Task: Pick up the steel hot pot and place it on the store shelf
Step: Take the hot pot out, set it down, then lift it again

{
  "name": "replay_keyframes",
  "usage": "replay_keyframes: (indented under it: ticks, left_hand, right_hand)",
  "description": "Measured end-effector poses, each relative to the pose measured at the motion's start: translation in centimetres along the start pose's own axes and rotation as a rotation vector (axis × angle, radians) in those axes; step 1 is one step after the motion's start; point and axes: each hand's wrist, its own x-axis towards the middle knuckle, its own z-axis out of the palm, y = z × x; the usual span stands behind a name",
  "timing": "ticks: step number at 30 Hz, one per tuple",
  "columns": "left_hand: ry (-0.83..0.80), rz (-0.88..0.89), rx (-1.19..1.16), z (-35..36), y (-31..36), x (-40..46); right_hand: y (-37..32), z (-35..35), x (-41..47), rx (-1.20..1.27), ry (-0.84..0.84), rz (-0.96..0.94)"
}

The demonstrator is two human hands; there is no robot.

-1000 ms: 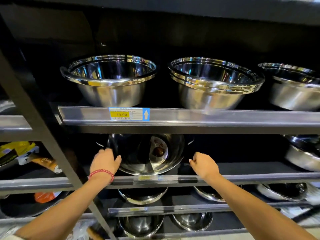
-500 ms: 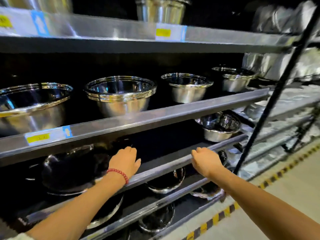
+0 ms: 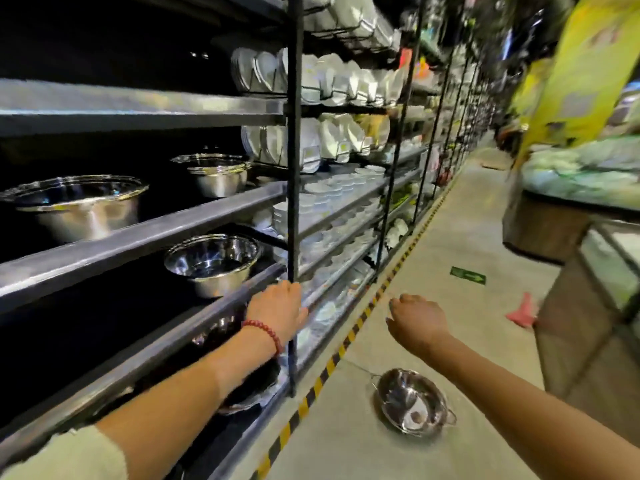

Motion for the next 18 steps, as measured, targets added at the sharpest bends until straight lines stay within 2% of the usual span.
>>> replay_keyframes:
  ticks: [4,8,18]
  left_hand:
    - [-0.04,0.171,0.016,1.3,10.1,4.0]
    - [-0.011,0.286,0.029,2.1,16.9,7.0]
    - [-0.086,0.413,0.039,8.7,25.3,17.9]
  right_hand:
    - [10.1,0.9,-2.3,-0.021,-0.007,0.142]
    - [17.0,2.3,-3.4,-0.044,-0.029,0.259]
    - [26.9,7.9,0.6,-0.064,-0.06,0.386]
